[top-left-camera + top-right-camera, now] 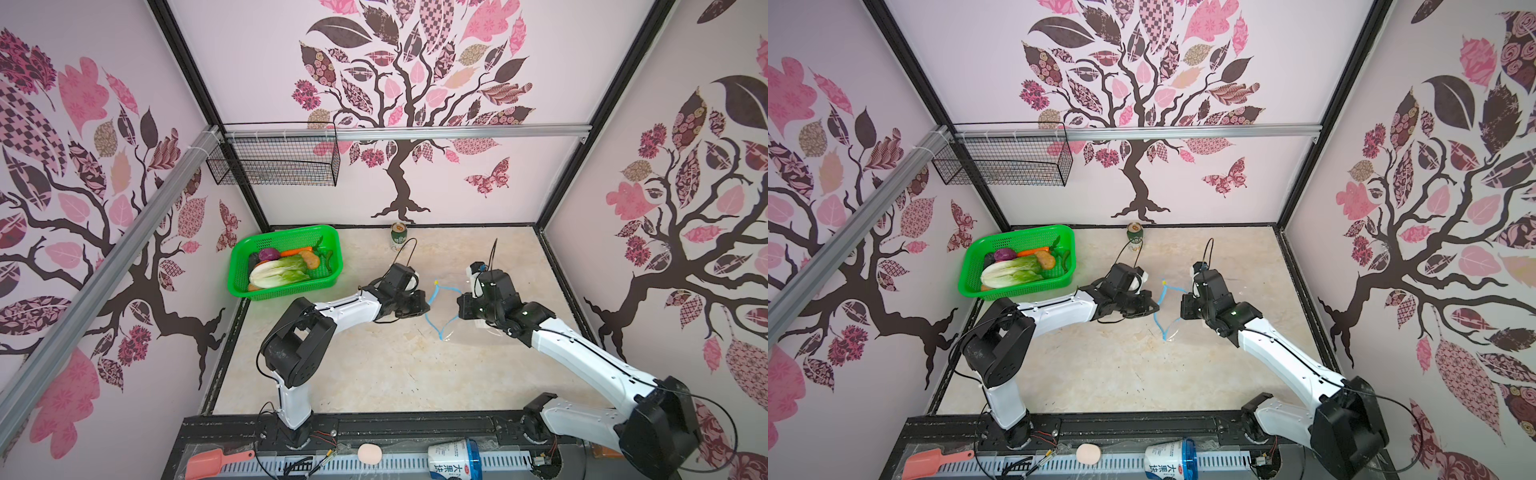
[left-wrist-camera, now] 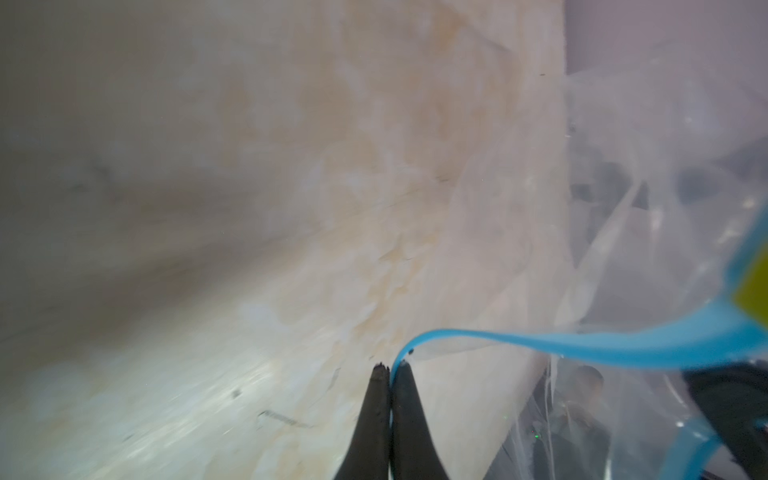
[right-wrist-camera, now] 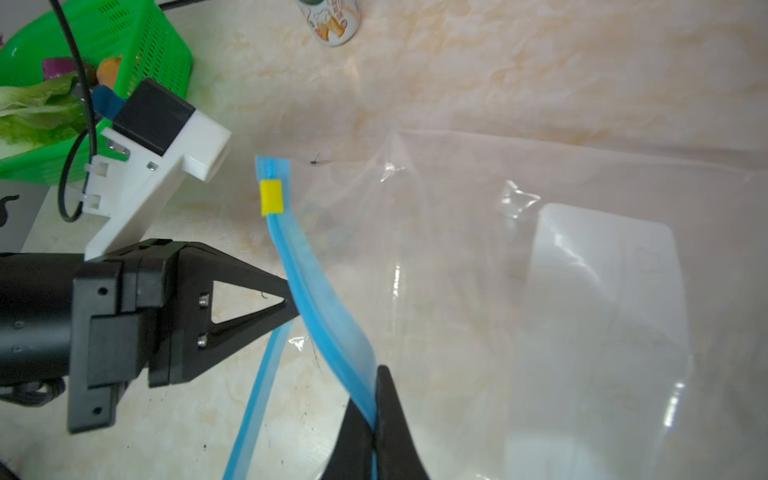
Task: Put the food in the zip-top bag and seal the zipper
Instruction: 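Lift the bag and pull the zipper edges apart with both grippers, then release the left gripper toward the green basket while the right gripper holds the bag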
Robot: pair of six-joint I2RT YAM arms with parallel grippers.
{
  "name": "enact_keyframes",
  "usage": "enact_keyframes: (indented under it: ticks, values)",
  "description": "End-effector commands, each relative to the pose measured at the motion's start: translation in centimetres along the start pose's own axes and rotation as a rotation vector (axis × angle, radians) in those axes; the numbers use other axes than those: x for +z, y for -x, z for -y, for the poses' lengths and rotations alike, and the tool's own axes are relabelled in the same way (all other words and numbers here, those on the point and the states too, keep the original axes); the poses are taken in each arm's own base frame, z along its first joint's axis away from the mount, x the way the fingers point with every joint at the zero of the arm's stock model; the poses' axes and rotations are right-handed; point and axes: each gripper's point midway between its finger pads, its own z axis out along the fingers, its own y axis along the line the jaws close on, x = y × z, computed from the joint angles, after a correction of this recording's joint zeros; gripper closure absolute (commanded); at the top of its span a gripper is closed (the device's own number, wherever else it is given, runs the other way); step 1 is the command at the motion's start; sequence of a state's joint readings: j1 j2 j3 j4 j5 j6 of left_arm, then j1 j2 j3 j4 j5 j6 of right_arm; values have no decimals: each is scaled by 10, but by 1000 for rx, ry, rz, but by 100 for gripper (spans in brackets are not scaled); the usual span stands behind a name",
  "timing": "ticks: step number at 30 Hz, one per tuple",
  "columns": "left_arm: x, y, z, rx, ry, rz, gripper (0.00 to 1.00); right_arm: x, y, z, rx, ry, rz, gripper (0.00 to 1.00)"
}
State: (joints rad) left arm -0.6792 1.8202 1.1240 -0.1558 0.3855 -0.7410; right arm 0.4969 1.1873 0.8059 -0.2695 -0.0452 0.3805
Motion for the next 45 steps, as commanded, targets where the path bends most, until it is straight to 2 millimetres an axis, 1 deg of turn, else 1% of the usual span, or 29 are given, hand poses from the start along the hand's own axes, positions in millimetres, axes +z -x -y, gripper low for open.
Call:
enact_keyframes:
  ticks: [1, 2, 4, 5, 6, 8, 10, 12, 13, 14, 15, 17, 18, 21, 24, 27, 30, 33, 38, 40, 42, 45]
  values:
    - [-27, -4, -3, 63, 60, 38, 94, 11, 19, -28, 60, 154, 34, 100]
    - [-32, -4, -6, 69, 86, 44, 84, 14, 19, -28, 67, 164, 28, 100]
    - [-45, -2, -9, 79, 123, 61, 58, 20, 21, -27, 82, 180, 22, 100]
    - [-53, 1, -10, 88, 140, 74, 48, 22, 23, -24, 94, 190, 22, 100]
    - [-62, 5, -11, 95, 155, 87, 43, 23, 24, -22, 104, 200, 21, 100]
    - [-82, 16, -13, 94, 170, 127, 36, 25, 26, -17, 123, 218, 24, 100]
    - [-104, 32, -18, 94, 175, 178, 31, 25, 28, -14, 145, 247, 29, 100]
    - [-133, 53, -28, 97, 208, 252, 28, 24, 32, -11, 149, 263, 43, 100]
    - [-145, 63, -33, 100, 234, 288, 25, 24, 33, -11, 141, 263, 45, 100]
    - [-159, 76, -41, 100, 273, 332, 22, 23, 35, -12, 133, 266, 51, 100]
    - [-172, 88, -50, 94, 307, 368, 21, 22, 37, -13, 127, 271, 54, 100]
    - [-194, 112, -65, 83, 358, 440, 18, 20, 39, -14, 126, 285, 65, 100]
    - [-202, 123, -75, 70, 382, 470, 14, 19, 40, -15, 127, 293, 70, 100]
    - [-216, 153, -105, 18, 440, 509, 14, 16, 40, -14, 133, 305, 76, 100]
    - [-217, 176, -133, -28, 468, 512, 14, 14, 38, -12, 135, 304, 79, 100]
    - [-210, 192, -154, -33, 495, 495, 14, 13, 39, -10, 138, 301, 84, 100]
    - [-198, 199, -166, -11, 531, 448, 14, 12, 40, -11, 137, 305, 87, 100]
    - [-186, 198, -178, -12, 552, 410, 14, 12, 40, -9, 138, 302, 89, 100]
    - [-164, 187, -186, -25, 515, 342, 14, 10, 41, -11, 136, 309, 89, 100]
    - [-158, 182, -184, -35, 484, 313, 15, 9, 42, -11, 133, 310, 92, 100]
    - [-150, 174, -178, -47, 438, 287, 16, 8, 42, -11, 133, 308, 94, 100]
    - [-136, 157, -159, -36, 386, 244, 17, 7, 43, -11, 131, 309, 97, 100]
